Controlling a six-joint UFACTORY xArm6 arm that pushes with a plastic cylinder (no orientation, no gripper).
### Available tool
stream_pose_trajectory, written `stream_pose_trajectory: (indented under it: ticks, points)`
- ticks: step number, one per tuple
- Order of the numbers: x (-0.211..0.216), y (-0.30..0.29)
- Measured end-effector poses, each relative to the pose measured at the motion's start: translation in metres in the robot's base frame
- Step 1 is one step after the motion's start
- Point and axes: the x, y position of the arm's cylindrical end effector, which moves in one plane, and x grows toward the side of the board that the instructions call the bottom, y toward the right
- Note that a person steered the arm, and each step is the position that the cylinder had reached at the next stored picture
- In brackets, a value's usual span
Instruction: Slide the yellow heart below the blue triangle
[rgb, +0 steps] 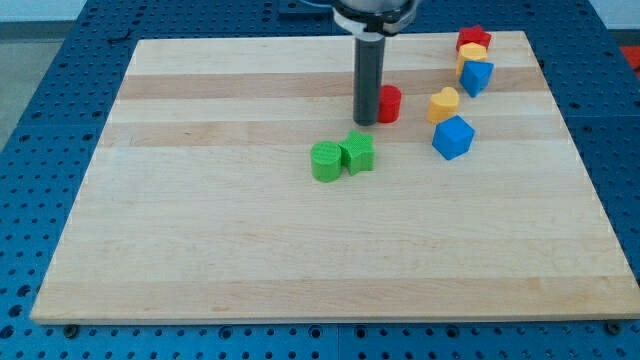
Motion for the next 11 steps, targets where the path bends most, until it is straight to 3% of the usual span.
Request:
stream_pose_trajectory:
  ticks: [2, 5, 10, 11]
  points:
    - [0.0, 0.043]
    - [0.021, 0.043]
    - [-0.029, 0.117]
    - [-0.025, 0.106]
